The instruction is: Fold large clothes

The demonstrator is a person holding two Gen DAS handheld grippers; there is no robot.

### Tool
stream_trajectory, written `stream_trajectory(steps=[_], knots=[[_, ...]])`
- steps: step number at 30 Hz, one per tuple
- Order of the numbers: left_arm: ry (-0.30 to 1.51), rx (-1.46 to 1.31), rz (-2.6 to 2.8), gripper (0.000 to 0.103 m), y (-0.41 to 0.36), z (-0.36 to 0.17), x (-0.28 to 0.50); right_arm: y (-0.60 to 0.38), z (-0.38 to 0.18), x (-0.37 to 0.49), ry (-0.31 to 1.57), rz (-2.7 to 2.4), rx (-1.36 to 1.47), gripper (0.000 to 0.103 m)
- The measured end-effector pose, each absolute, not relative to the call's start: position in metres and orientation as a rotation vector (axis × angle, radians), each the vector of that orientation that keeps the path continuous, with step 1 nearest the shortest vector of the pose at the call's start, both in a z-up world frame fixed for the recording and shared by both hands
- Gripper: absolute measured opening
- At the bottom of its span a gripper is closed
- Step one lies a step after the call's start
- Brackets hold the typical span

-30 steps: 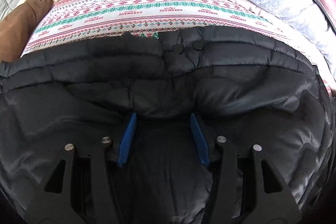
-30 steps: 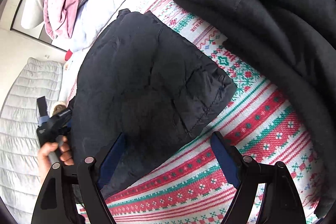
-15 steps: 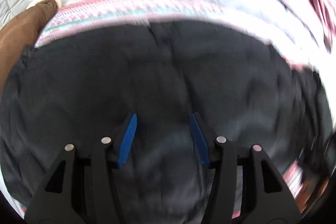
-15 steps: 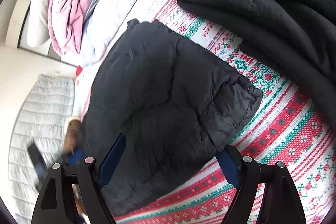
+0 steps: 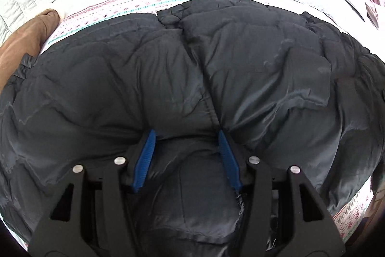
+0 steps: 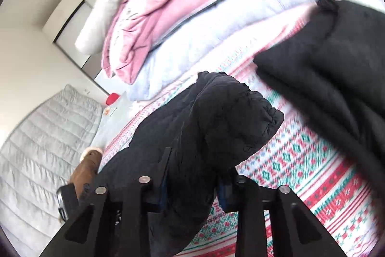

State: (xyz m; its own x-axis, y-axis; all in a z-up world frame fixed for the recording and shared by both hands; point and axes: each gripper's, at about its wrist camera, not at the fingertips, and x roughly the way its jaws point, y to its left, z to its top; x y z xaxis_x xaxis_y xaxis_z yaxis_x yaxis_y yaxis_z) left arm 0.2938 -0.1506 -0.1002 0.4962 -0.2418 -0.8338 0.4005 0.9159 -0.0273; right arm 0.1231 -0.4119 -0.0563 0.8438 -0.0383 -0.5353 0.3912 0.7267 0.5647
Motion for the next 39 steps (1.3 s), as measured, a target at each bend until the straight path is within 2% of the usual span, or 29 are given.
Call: stream_trajectory(steps=[4,8,12,16,19,24,27,33,39], knots=[[0.989,0.172,-0.409,0.055,-0.15,-0.094,0.292,-0.411,-0.05,0.122,0.511,-0.255,0.729,0.015],[0.927,0.207,-0.475,0.056,-0.151,-0.074,0.273,-0.398,-0.026,0.113,0.458,-0.216,0.659,0.014],[0.943,0.353,-0.527,0.056,-0.159,-0.076,0.237,-0.39,-0.011,0.112,0.434,-0.216,0.601,0.013],[0.939,0.36,-0.59,0.056,-0.148,-0.071,0.212,-0.383,0.005,0.108,0.395,-0.249,0.542,0.012],[0.994,0.335,-0.648,0.056,-0.156,-0.086,0.203,-0.375,0.018,0.102,0.361,-0.262,0.483,0.011],[0.968,0.436,-0.64,0.055,-0.178,-0.103,0.192,-0.362,0.016,0.105,0.407,-0.281,0.424,0.011],[1.009,0.326,-0.671,0.055,-0.155,-0.087,0.202,-0.366,0.021,0.102,0.398,-0.305,0.421,0.011],[0.945,0.144,-0.623,0.055,-0.071,-0.04,0.211,-0.361,0.028,0.1,0.393,-0.333,0.384,0.011],[0.961,-0.053,-0.423,0.055,0.055,-0.045,0.219,-0.315,0.041,0.105,0.342,-0.341,0.177,0.011]])
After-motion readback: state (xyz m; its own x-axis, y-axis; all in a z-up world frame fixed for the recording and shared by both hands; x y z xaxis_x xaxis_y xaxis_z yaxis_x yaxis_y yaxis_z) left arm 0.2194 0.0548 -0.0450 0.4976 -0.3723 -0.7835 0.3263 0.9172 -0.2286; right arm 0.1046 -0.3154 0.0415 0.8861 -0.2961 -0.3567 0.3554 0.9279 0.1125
